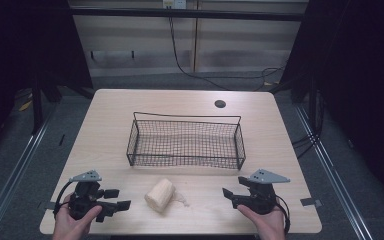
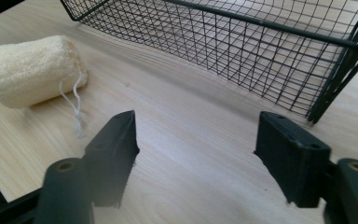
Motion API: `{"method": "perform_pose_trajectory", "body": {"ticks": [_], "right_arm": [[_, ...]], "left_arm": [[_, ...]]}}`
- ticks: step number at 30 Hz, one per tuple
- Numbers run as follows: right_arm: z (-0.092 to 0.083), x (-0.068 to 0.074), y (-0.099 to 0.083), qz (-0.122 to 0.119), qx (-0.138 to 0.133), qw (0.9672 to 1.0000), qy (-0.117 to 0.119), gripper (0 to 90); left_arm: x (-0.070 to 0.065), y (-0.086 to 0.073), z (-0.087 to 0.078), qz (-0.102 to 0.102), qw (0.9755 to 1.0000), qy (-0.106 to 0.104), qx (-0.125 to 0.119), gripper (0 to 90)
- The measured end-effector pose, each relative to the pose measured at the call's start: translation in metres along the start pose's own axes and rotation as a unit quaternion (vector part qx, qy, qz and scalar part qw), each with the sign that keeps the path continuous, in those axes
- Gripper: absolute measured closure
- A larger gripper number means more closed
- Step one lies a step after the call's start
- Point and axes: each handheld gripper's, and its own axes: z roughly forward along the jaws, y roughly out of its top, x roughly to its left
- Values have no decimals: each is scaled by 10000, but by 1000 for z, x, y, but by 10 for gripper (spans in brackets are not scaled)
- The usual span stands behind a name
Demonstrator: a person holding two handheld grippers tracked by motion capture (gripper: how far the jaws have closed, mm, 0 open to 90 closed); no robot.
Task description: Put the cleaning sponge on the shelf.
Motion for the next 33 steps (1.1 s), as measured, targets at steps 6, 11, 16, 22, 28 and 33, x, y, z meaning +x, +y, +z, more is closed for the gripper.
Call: {"method": "perform_pose_trajectory", "body": {"ticks": [6,11,16,22,28,33], "right_arm": [[3,4,2,-18,-25,9999,96,313],[6,5,1,24,148,9995,267,312],[9,5,3,11,184,9994,282,311],[8,4,2,121,196,9992,323,295],[7,3,2,111,208,9994,266,286],[6,2,2,137,218,9994,226,282]], "left_arm": [[2,-1,-1,42,9997,-136,221,292],[2,1,-2,115,9994,-224,226,262],[-1,6,-1,172,9987,-375,315,286],[-7,14,-1,164,9988,-296,347,225],[-15,26,-3,198,9994,-53,276,278],[-26,36,-1,283,9989,52,367,287]]}}
